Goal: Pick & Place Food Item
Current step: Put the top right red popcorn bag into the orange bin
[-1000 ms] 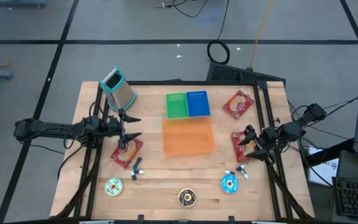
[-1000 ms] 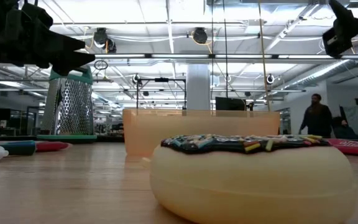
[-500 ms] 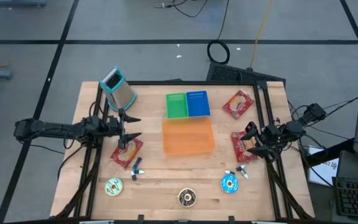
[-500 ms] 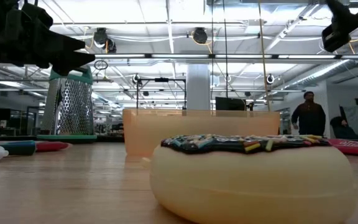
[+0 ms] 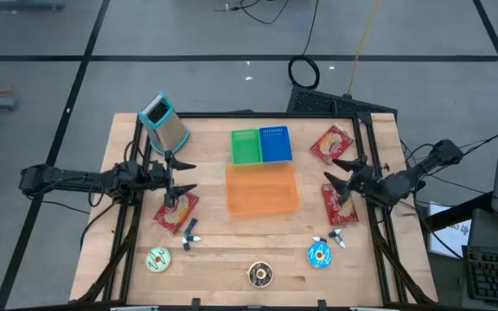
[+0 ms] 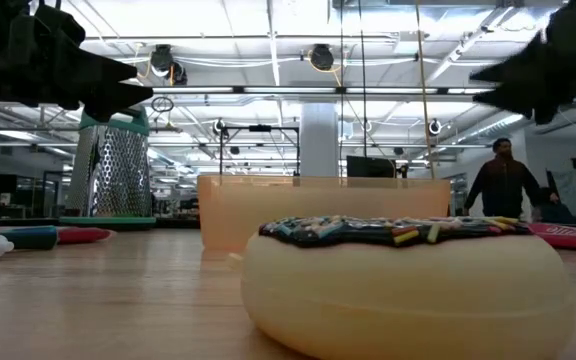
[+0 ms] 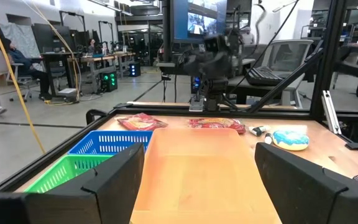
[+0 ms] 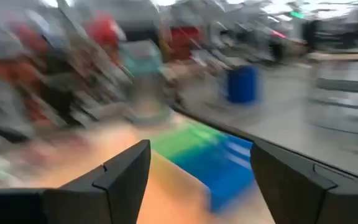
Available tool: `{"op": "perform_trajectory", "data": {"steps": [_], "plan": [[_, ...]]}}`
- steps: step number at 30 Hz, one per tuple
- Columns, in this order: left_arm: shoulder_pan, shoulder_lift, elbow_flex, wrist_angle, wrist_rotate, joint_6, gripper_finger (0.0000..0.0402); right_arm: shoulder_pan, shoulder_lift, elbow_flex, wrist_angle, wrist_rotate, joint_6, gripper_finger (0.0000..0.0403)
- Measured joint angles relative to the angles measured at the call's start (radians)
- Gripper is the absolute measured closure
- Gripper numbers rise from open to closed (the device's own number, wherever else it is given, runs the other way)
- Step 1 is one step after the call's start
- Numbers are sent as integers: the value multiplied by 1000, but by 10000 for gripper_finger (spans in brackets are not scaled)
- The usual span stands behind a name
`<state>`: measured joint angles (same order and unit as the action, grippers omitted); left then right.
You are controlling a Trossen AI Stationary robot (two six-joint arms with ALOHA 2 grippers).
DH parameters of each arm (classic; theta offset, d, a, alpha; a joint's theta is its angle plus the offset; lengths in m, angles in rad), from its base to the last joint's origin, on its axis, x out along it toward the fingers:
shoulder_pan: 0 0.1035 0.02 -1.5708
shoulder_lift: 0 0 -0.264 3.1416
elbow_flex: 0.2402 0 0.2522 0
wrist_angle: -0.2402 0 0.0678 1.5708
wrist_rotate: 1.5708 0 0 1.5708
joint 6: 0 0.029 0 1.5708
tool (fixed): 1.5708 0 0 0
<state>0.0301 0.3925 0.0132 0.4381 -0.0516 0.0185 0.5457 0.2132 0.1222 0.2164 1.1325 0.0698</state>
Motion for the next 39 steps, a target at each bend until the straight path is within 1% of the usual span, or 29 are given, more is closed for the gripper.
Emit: {"op": "perform_trajectory", "data": {"steps": [2, 4, 6, 8, 10, 12, 14, 16, 18, 20, 22, 24, 26, 28, 31, 34, 39], "plan": [[0, 0, 0, 0, 0, 0, 96, -19, 84, 80, -54, 56, 28, 127], [0, 0, 0, 0, 0, 0, 96, -52, 164, 154, -132, 75, 58, 123], [0, 0, 0, -1, 0, 0, 96, -97, 246, 232, -215, 60, 100, 122], [0, 0, 0, 0, 0, 0, 96, -161, 322, 311, -285, -8, 148, 124], [0, 0, 0, 5, 0, 0, 96, -238, 393, 375, -351, -129, 214, 128], [0, 0, 0, 7, 0, 0, 96, -323, 466, 415, -376, -298, 260, 133], [0, 0, 0, 6, 0, 0, 96, -414, 528, 430, -381, -481, 271, 137], [0, 0, 0, 7, 0, 0, 96, -512, 585, 443, -395, -627, 297, 141], [0, 0, 0, 7, 0, 0, 96, -621, 637, 457, -456, -723, 330, 143], [0, 0, 0, 7, 0, 0, 96, -733, 688, 468, -570, -785, 348, 144], [0, 0, 0, 7, 0, 0, 96, -843, 736, 486, -679, -803, 348, 144], [0, 0, 0, 7, 0, 0, 96, -949, 782, 500, -750, -816, 314, 142], [0, 0, 0, 8, 0, 0, 96, -1035, 822, 501, -786, -820, 275, 142], [0, 0, 0, 7, 0, 0, 96, -1096, 858, 501, -781, -827, 247, 143], [0, 0, 0, 7, 0, 0, 96, -1143, 908, 501, -747, -881, 188, 146], [0, 0, 0, 8, 0, 0, 96, -1149, 950, 501, -697, -925, 149, 147], [0, 0, 0, 8, 0, 0, 96, -1140, 1007, 501, -658, -927, 122, 147]]}}
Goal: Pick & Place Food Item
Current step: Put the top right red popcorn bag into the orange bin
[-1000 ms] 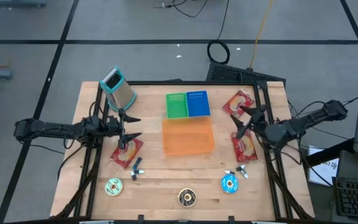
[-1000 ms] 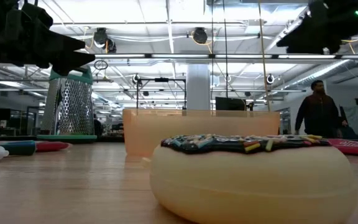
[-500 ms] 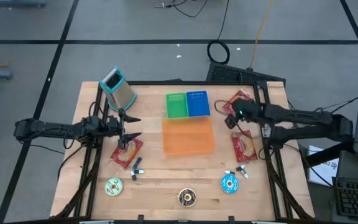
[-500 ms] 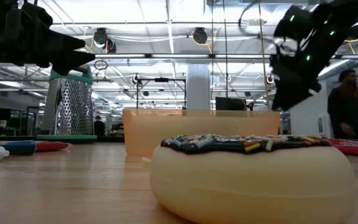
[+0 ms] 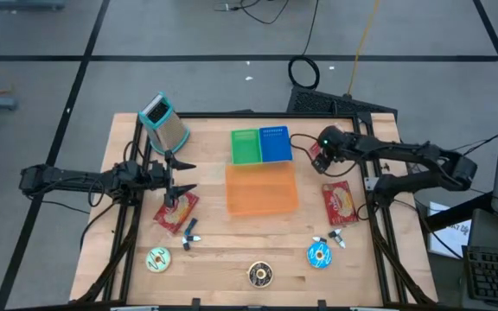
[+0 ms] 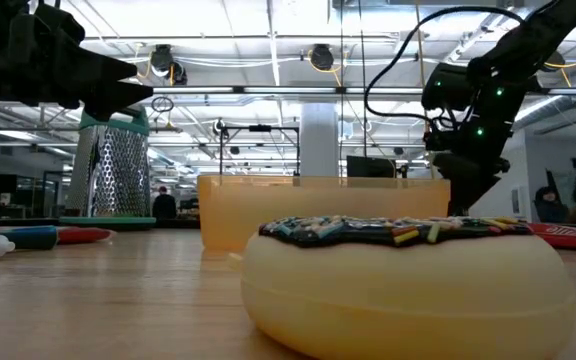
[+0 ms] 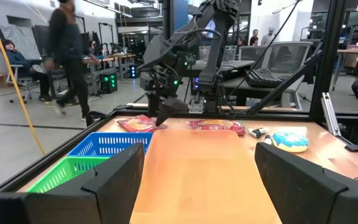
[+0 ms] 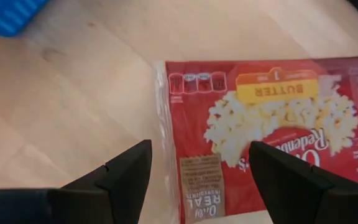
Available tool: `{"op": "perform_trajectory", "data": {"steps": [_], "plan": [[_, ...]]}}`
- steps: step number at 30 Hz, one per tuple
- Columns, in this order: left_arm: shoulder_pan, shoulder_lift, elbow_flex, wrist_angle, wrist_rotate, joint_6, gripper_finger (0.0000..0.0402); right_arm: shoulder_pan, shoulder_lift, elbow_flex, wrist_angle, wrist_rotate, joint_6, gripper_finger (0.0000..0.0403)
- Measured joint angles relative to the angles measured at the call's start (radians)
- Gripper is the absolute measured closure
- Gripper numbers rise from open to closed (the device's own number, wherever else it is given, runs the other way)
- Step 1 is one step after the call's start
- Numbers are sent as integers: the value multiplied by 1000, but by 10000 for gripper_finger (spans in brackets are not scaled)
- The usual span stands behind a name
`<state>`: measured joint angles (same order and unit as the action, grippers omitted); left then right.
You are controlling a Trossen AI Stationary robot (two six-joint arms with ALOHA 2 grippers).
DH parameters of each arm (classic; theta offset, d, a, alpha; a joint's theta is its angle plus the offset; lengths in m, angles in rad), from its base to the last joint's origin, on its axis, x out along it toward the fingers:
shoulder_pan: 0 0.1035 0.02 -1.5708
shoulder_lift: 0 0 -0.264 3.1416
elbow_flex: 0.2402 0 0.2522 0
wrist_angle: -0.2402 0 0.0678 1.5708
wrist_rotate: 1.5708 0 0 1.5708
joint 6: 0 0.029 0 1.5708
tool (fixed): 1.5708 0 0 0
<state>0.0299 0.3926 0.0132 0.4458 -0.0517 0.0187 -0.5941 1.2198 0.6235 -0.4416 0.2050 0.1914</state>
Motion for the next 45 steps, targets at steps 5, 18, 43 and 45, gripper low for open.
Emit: {"op": "perform_trajectory", "data": {"steps": [5, 18, 43, 45], "plan": [[0, 0, 0, 0, 0, 0, 96, 0, 68, 0, 6, 2, -3, 149], [0, 0, 0, 0, 0, 0, 96, 0, 161, 5, 10, 9, -2, 149], [0, 0, 0, 0, 0, 0, 96, 0, 153, -2, 54, 63, 33, 397], [0, 0, 0, 0, 0, 0, 96, 0, 132, -2, 71, 63, 35, 395]]}}
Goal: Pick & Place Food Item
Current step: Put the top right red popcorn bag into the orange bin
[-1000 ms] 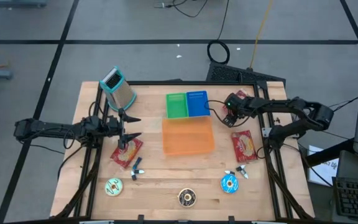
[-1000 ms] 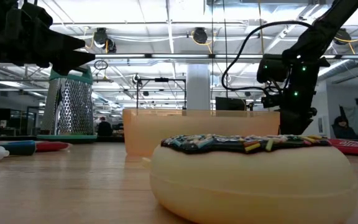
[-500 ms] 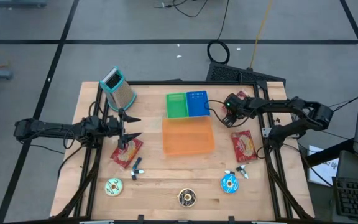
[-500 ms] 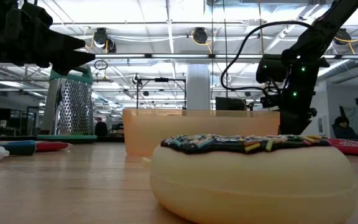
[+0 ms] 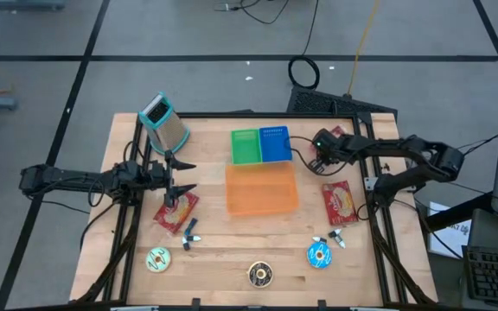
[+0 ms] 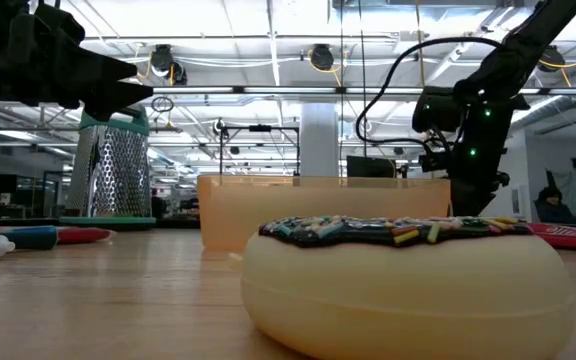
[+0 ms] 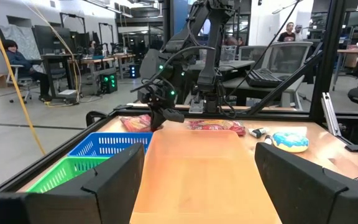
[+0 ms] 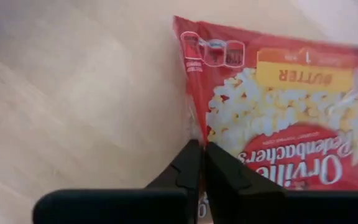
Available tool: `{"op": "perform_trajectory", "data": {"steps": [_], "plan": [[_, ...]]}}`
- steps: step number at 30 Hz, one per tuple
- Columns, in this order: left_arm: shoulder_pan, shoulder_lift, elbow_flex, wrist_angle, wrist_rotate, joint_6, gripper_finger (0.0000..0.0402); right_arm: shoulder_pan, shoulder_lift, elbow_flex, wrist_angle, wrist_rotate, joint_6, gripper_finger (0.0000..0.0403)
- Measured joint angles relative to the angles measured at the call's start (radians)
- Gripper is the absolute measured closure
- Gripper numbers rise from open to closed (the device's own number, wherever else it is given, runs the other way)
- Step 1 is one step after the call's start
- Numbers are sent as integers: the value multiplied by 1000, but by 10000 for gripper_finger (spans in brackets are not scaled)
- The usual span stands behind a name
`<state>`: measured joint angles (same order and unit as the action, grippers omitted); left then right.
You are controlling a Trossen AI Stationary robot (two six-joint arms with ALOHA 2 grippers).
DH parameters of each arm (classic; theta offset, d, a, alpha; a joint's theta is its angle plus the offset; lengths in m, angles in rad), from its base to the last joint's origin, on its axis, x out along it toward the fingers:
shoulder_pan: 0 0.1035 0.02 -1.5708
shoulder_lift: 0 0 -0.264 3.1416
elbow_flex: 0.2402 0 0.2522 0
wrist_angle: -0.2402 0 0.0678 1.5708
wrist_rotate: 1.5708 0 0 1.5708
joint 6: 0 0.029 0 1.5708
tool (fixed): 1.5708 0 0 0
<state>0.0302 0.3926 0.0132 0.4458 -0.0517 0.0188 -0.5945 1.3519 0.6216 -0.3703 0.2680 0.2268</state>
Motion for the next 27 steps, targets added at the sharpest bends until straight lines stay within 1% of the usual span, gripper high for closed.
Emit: {"op": "perform_trajectory", "data": {"steps": [5, 12, 16, 18, 22, 27], "plan": [[0, 0, 0, 0, 0, 0, 96, 0, -98, 0, 43, -3, -2, 401], [0, 0, 0, 0, 0, 0, 96, 3, -291, 0, 133, -11, 0, 402], [0, 0, 0, 0, 0, 0, 96, 15, -378, 0, 228, -66, 0, 402], [0, 0, 0, 0, 0, 0, 96, 28, -409, 0, 283, -89, -2, 402], [0, 0, 0, 0, 0, 0, 96, 60, -449, 0, 376, -90, -16, 402], [0, 0, 0, 0, 0, 0, 96, 103, -461, 0, 492, -90, -41, 403]]}}
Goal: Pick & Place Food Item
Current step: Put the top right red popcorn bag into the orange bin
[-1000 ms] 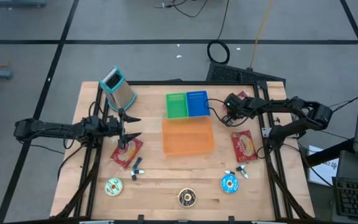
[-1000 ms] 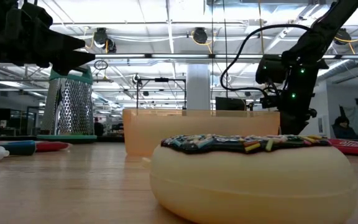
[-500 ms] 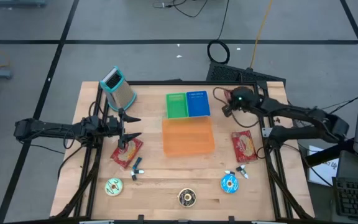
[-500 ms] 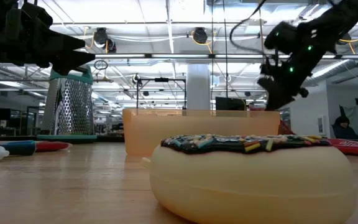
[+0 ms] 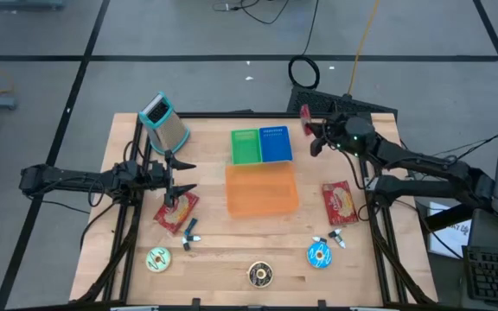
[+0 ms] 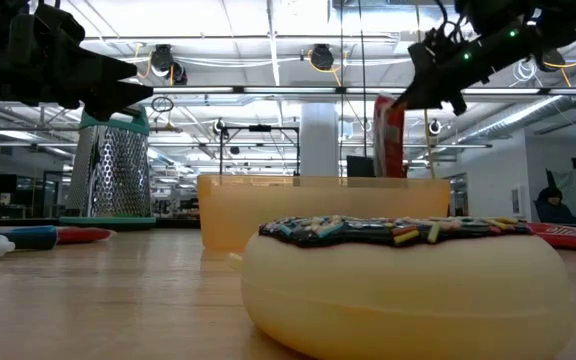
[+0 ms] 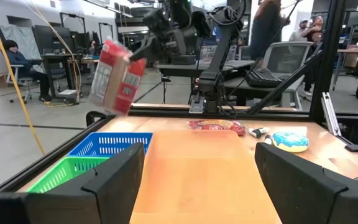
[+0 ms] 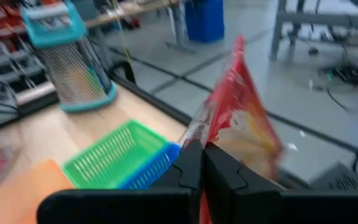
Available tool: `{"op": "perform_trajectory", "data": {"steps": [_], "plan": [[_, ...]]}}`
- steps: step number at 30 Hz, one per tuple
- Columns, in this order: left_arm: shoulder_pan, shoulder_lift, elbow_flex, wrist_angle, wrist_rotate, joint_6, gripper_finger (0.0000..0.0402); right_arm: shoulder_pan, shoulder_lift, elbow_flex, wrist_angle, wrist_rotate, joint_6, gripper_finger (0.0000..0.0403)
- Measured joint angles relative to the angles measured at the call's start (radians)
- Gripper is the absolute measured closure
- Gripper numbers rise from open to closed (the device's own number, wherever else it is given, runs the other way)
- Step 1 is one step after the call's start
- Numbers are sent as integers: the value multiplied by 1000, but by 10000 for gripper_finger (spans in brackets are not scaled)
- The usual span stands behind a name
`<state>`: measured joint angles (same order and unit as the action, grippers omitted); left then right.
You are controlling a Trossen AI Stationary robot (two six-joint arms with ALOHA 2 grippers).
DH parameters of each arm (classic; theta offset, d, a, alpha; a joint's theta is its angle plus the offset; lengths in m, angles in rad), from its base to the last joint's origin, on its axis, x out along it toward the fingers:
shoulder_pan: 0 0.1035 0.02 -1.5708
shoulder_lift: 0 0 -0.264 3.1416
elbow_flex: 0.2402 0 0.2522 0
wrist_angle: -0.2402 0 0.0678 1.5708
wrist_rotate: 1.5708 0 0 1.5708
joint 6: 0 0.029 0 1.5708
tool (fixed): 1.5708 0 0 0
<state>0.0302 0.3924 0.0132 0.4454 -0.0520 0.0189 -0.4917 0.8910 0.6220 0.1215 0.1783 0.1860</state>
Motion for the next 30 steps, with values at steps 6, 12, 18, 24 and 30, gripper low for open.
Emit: {"op": "perform_trajectory", "data": {"steps": [6, 12, 18, 24, 30], "plan": [[0, 0, 0, 0, 0, 0, 96, 57, 28, 0, 168, -54, -19, 403], [0, 0, 0, 0, 0, 0, 96, 118, 101, 2, 335, -124, -16, 403], [0, 0, 0, 0, 0, 0, 96, 196, 195, 2, 437, -183, 1, 403], [0, 0, 0, 0, 0, 0, 96, 326, 255, 2, 517, -183, 37, 403], [0, 0, 0, 0, 0, 0, 96, 483, 262, 2, 576, -174, 50, 403]]}}
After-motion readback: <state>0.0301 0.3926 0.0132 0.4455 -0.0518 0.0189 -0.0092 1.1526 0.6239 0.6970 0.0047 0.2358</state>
